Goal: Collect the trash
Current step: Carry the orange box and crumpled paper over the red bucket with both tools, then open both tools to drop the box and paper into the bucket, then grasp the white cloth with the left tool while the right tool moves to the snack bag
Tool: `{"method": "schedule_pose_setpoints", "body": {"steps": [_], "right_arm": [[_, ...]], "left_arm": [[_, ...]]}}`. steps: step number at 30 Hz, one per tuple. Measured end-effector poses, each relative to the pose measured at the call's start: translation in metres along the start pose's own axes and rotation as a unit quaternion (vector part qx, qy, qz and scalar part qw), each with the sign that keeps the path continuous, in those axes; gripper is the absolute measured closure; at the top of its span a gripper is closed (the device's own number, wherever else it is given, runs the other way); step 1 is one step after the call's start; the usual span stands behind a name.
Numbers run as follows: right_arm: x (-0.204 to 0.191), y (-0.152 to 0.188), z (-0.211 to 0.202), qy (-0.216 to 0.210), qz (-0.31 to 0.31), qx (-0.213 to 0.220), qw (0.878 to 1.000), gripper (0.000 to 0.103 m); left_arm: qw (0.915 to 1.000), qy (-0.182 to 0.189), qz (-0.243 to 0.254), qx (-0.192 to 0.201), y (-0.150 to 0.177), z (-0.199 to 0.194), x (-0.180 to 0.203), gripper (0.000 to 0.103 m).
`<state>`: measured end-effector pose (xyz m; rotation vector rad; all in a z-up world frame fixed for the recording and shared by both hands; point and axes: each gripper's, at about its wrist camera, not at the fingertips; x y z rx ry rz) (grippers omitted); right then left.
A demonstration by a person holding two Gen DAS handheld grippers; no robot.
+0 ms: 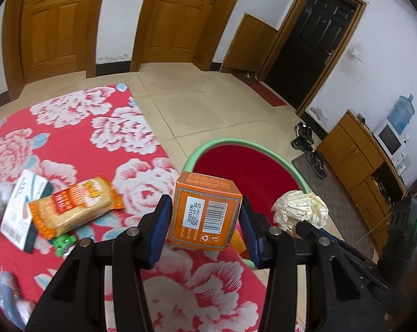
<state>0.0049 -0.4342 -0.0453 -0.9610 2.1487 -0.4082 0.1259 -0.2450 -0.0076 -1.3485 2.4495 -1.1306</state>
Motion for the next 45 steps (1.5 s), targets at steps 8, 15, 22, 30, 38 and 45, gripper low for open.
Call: {"method": "schedule_pose_setpoints", "body": {"steps": [8, 15, 22, 30, 38, 45], "right_arm": [[0.018, -0.006, 0.010, 0.013, 0.015, -0.005, 1.000, 0.064], [0.024, -0.007, 0.012, 0.015, 0.024, -0.003, 1.000, 0.048], [0.033, -0.008, 0.007, 0.017, 0.036, 0.005, 0.999, 0.045], [0.036, -0.009, 0.002, 0.016, 0.040, 0.008, 0.999, 0.044], [0.027, -0.004, -0.011, 0.009, 0.035, 0.017, 0.999, 0.037], [0.010, 0.002, -0.026, 0.000, 0.022, 0.023, 0.999, 0.035]], "left_arm": [[0.9998, 0.009, 0.009, -0.014, -0.006, 0.022, 0.014, 0.054], [0.9994, 0.016, 0.023, -0.020, -0.006, 0.034, 0.022, 0.054], [0.9982, 0.012, 0.055, -0.017, -0.010, 0.039, 0.036, 0.048], [0.9983, 0.013, 0.055, -0.016, -0.009, 0.030, 0.037, 0.044], [0.9995, 0.009, 0.031, -0.005, 0.000, 0.002, 0.027, 0.044], [0.9999, -0.007, 0.008, 0.008, 0.009, -0.029, 0.008, 0.045]]}}
Point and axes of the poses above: each gripper's, at about its wrist camera, not at the fingertips, and z roughly the way its jaws point, x to its right, y to its underside, and after that the axes turned 8 degrees about z, right-handed
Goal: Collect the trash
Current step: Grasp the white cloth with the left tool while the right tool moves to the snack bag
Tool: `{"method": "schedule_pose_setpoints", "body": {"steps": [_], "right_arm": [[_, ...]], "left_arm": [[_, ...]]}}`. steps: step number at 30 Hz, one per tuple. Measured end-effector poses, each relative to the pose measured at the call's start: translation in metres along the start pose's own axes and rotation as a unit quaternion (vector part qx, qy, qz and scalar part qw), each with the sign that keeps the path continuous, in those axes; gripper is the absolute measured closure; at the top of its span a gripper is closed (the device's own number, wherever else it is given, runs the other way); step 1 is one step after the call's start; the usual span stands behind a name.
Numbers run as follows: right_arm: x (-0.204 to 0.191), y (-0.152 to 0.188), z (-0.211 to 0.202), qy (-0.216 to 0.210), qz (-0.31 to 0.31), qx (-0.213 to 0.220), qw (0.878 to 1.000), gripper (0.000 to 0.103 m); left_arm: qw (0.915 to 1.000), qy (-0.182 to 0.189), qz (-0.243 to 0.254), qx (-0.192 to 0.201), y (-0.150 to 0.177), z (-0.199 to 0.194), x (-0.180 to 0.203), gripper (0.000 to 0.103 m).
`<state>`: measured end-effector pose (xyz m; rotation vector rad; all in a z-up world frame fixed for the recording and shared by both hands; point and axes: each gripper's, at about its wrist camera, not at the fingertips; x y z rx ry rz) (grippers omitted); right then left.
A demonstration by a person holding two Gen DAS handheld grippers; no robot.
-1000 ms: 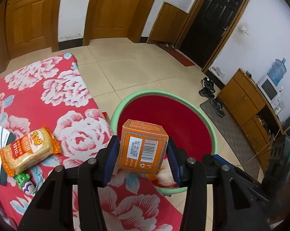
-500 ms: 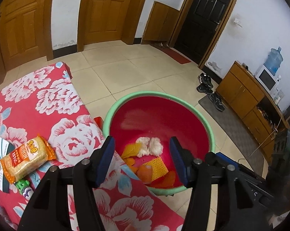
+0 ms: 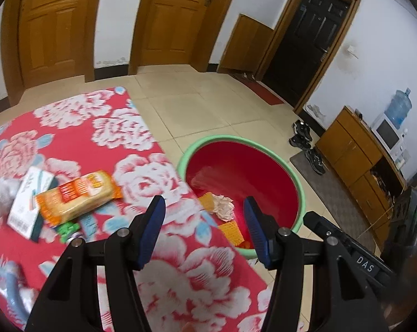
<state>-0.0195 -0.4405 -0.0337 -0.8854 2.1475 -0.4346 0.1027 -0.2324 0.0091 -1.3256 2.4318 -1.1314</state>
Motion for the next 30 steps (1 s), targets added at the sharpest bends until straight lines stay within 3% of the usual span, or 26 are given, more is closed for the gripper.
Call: {"method": "schedule_pose_setpoints", "body": {"steps": [15, 23, 30], "right_arm": [[-0.053, 0.024, -0.014, -0.022, -0.046, -0.008, 0.999, 0.033], [-0.082, 0.036, -0.007, -0.026, -0.066, -0.023, 0.997, 0.033], [-0.104, 0.044, 0.007, -0.023, -0.078, -0.038, 0.996, 0.031]], "left_arm": [[0.9975, -0.051, -0.038, 0.031, 0.018, -0.060, -0.058, 0.044], [0.9927, -0.093, -0.065, 0.041, 0.021, -0.081, -0.113, 0.044], [0.9861, -0.135, -0.094, 0.026, 0.025, -0.080, -0.164, 0.044]]}}
Point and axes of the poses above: each gripper's, at about its wrist camera, not at the fingertips, and z roughly the way its jaws point, x to its right, y to its underside, and after that the axes turned 8 degrees about z, right-handed
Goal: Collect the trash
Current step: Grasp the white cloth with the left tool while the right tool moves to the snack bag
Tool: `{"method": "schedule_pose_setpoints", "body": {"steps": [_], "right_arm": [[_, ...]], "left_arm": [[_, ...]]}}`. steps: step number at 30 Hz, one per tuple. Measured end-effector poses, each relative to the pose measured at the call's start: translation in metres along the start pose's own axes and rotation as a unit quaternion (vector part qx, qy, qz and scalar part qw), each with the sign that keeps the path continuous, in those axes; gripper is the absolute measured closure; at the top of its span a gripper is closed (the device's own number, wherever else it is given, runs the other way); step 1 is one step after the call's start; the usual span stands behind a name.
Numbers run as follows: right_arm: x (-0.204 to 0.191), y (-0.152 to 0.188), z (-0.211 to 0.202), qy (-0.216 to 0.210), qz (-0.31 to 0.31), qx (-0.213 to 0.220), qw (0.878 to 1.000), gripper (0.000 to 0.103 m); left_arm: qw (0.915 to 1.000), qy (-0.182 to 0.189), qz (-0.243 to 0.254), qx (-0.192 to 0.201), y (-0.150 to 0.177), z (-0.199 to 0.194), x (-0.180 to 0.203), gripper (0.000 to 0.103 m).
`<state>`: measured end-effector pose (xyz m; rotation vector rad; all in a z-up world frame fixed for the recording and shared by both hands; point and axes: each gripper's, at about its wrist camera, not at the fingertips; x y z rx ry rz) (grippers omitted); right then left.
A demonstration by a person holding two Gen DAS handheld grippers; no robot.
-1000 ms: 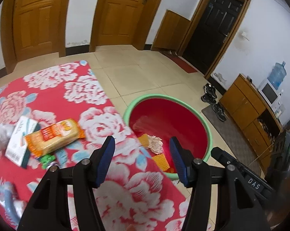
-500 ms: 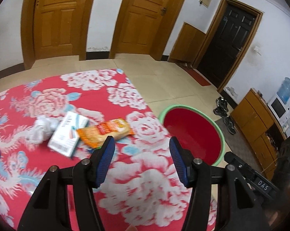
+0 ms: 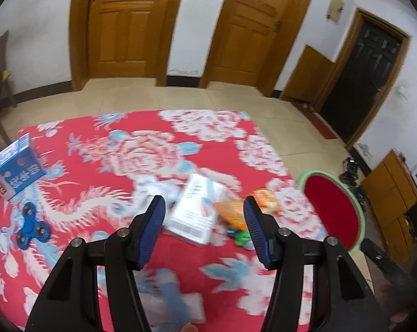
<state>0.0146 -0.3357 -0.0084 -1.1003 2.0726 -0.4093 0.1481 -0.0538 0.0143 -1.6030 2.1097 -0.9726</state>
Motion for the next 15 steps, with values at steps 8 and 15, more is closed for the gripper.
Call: {"method": "schedule_pose_setpoints", "body": {"steps": [8, 15], "right_arm": [[-0.017, 0.000, 0.018, 0.009, -0.004, -0.015, 1.000, 0.031], [-0.028, -0.001, 0.036, 0.012, -0.002, -0.032, 0.999, 0.031]], "left_arm": [[0.9993, -0.017, -0.027, -0.020, 0.002, 0.027, -0.037, 0.044], [0.9984, -0.013, -0.046, -0.030, 0.010, 0.046, -0.051, 0.044]]}}
Point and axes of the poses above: each gripper's, at about its wrist camera, not at the fingertips, and z roughly the way its jaws point, x to its right, y to its underside, and after that the axes turned 8 degrees about z, right-handed
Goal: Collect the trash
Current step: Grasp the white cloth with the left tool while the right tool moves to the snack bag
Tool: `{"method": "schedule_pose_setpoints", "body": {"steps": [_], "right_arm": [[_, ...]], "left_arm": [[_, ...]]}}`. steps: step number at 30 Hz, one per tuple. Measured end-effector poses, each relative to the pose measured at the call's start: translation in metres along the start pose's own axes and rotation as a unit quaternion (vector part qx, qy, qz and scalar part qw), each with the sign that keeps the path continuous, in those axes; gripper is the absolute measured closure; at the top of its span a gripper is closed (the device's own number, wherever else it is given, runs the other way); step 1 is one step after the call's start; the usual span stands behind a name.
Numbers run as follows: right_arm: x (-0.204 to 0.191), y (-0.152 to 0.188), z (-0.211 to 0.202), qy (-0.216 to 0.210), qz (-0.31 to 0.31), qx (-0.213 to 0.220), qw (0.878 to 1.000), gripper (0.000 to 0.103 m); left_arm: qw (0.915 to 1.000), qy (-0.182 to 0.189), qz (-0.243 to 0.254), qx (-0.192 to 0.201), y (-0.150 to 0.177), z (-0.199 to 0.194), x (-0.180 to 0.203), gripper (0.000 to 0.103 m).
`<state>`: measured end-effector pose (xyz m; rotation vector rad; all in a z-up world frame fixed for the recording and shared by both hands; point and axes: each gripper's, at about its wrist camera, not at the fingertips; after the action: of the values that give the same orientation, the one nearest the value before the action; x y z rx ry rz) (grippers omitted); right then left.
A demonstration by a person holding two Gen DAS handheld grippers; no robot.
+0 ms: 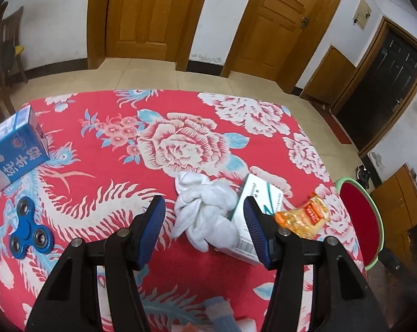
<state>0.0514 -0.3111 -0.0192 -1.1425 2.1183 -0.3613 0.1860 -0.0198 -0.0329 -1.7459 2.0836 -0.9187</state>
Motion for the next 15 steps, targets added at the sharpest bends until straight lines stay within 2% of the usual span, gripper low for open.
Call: {"method": "schedule_pose_setpoints", "body": {"steps": [8, 13, 15], "right_arm": [[-0.022, 0.000, 0.017, -0.005, -0.018, -0.013, 1.000, 0.031], [-0.037, -0.002, 0.027, -0.013, -0.030, -0.022, 0.999, 0.031], [-0.044, -0.002, 0.031, -0.016, -0.034, -0.026, 0.999, 0.031]], "left_arm": [[0.9996, -0.001, -0.028, -0.011, 0.004, 0.018, -0.012, 0.045], [0.9983, 0.033, -0.047, -0.015, 0.006, 0.024, -0.018, 0.055], [0.9979, 0.045, -0.044, -0.012, 0.007, 0.025, -0.017, 0.065]]}}
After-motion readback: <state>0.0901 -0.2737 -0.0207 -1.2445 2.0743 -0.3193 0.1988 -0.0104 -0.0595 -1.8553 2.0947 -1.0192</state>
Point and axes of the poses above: each gripper's, at about its wrist camera, not at the fingertips, and z roughly the way its jaws point, x to its right, y to its underside, and after that the axes turned 8 degrees about z, right-handed
